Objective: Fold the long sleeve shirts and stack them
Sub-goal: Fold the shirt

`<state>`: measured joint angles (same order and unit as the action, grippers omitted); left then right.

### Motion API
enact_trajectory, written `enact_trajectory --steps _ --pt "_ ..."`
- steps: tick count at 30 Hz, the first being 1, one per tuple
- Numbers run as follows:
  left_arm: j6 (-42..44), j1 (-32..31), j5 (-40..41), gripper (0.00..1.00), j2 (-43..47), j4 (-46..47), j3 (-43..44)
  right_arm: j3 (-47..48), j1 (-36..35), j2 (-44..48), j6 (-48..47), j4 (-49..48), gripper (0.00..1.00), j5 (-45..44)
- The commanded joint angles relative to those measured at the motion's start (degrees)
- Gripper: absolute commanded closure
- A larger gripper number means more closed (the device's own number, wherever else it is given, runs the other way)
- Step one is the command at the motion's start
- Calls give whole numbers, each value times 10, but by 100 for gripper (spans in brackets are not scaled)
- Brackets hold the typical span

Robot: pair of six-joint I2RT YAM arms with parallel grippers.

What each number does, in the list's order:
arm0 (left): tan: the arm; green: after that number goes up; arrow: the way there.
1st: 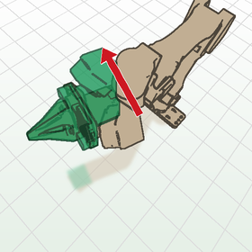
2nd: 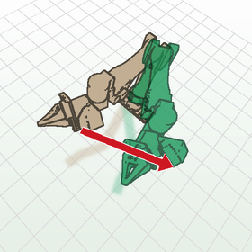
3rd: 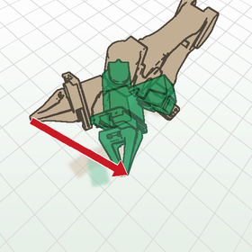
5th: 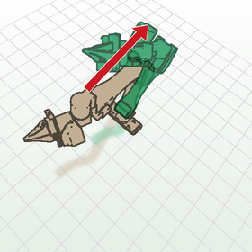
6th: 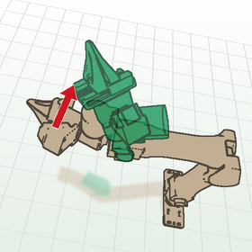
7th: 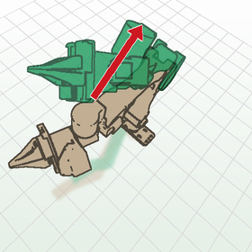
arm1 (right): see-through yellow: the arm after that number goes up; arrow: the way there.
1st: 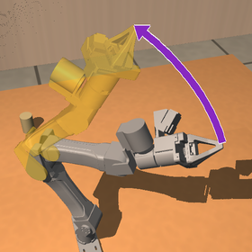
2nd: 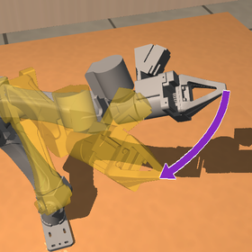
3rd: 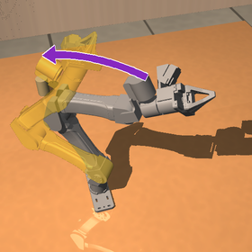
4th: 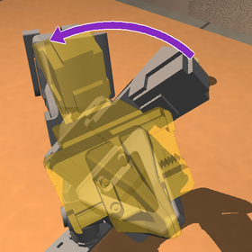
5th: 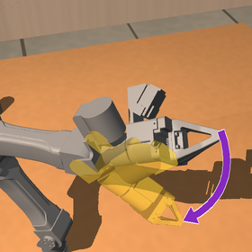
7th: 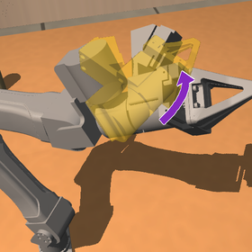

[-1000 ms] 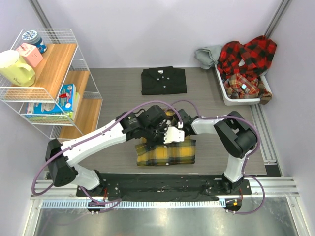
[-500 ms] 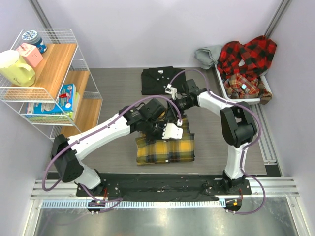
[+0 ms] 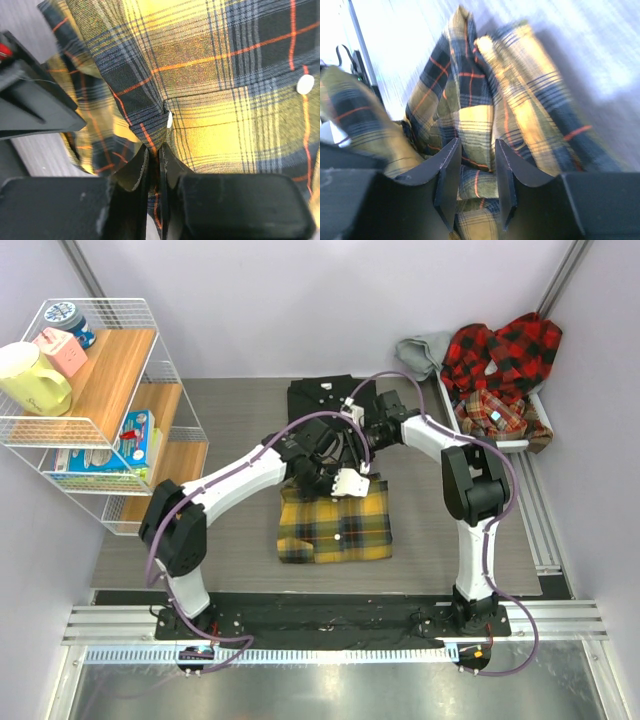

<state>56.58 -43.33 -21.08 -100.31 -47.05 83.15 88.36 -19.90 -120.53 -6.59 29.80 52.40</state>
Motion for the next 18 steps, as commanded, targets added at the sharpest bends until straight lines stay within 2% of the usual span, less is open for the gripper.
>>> enact_trajectory --steps 1,5,11,14,17,18 --pt "48 20 -2 90 -33 65 24 34 16 31 11 -11 59 23" --pt "61 34 8 87 -66 118 3 44 22 24 11 -11 59 27" --pt "99 40 -16 87 -116 132 -18 44 33 20 21 -12 58 33" --pt "133 35 -46 87 -117 103 -35 34 37 32 25 -11 57 46" --pt "122 13 -77 85 -110 38 -39 17 39 54 28 -11 56 46" --pt "122 6 -94 84 -106 -10 -41 11 39 60 29 -10 56 46"
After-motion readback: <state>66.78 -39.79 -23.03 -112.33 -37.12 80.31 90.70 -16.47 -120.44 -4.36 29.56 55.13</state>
